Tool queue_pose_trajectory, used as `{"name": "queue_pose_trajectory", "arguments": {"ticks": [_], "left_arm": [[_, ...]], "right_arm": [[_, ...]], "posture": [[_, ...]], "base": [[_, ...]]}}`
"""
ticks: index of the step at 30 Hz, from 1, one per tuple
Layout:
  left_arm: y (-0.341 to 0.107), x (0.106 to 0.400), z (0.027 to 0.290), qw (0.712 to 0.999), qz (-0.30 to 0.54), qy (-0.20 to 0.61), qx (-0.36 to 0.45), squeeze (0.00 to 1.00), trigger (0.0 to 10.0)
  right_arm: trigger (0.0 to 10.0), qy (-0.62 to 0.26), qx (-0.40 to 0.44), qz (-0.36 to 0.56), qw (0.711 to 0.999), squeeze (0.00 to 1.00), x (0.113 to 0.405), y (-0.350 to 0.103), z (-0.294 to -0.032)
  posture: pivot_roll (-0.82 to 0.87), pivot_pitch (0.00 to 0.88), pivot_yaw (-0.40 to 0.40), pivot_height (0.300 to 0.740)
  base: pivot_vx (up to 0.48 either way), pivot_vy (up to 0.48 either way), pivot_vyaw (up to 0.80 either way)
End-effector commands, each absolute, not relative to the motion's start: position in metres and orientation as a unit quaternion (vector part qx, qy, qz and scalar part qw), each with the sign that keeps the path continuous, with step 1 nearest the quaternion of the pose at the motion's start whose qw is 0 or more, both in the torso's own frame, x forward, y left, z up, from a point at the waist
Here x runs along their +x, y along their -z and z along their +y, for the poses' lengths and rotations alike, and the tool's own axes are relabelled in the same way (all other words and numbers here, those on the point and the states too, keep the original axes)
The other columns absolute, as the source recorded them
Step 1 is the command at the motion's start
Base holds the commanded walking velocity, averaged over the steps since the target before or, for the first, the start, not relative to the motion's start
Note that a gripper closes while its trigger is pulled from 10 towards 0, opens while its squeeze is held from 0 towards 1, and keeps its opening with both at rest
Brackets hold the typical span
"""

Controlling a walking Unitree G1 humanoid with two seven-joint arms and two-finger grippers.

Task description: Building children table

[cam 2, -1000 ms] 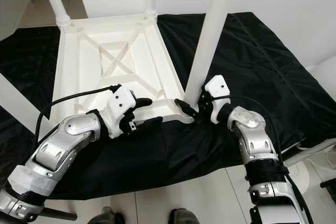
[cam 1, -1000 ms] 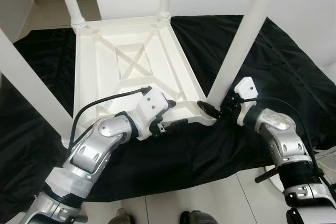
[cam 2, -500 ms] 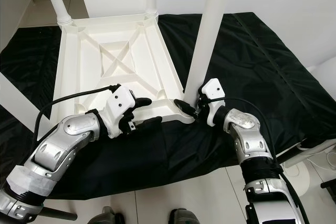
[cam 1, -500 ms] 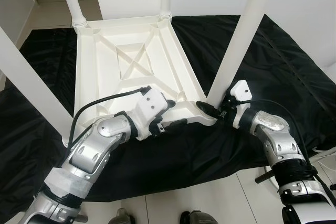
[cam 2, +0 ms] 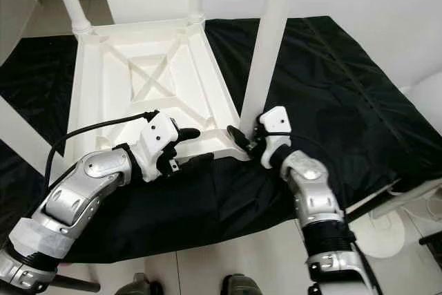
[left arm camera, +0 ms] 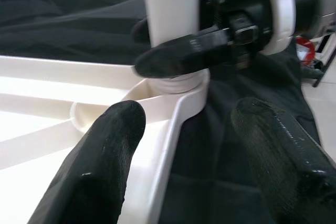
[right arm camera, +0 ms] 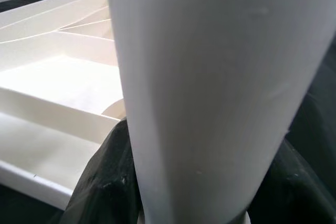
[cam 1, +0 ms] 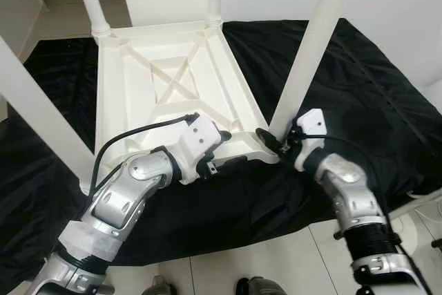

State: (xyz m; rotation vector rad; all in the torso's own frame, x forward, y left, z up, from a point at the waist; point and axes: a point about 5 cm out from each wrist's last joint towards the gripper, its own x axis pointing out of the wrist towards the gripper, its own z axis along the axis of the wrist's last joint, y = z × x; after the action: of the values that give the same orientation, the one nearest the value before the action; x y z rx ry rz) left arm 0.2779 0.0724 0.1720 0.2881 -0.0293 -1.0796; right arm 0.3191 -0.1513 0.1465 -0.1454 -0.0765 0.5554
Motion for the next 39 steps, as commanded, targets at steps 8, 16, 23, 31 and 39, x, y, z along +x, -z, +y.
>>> {"name": "queue_pose_trajectory", "arguments": {"ticks": [8,16,23,31,39], "left_arm": [[-0.168,0.275,0.069,0.834,-0.005,0.535,0.138,0.00,10.0],[-0.168,0.275,0.068,0.835,-0.006,0.533,0.137,0.00,10.0],[-0.168,0.275,0.066,0.834,-0.008,0.534,0.137,0.00,10.0],[-0.168,0.275,0.065,0.834,-0.010,0.534,0.137,0.00,10.0],[-0.175,0.275,0.067,0.839,-0.021,0.530,0.120,0.00,10.0]], "right_arm": [[10.0,-0.110,0.008,-0.009,0.994,0.00,0.314,-0.135,-0.124],[10.0,-0.085,0.011,-0.014,0.996,0.00,0.304,-0.136,-0.094],[10.0,-0.088,0.014,-0.010,0.996,1.00,0.302,-0.138,-0.098],[10.0,-0.108,0.030,-0.030,0.993,1.00,0.302,-0.147,-0.112],[10.0,-0.156,0.016,-0.071,0.985,0.00,0.296,-0.164,-0.124]], "posture": [[-0.09,0.078,0.010,0.740],[-0.09,0.070,0.004,0.740],[-0.10,0.063,-0.003,0.740],[-0.10,0.056,-0.007,0.740],[-0.10,0.055,-0.009,0.740]], "base": [[0.000,0.000,0.00],[0.000,0.000,0.00],[0.000,0.000,0.00],[0.000,0.000,0.00],[0.000,0.000,0.00]]}}
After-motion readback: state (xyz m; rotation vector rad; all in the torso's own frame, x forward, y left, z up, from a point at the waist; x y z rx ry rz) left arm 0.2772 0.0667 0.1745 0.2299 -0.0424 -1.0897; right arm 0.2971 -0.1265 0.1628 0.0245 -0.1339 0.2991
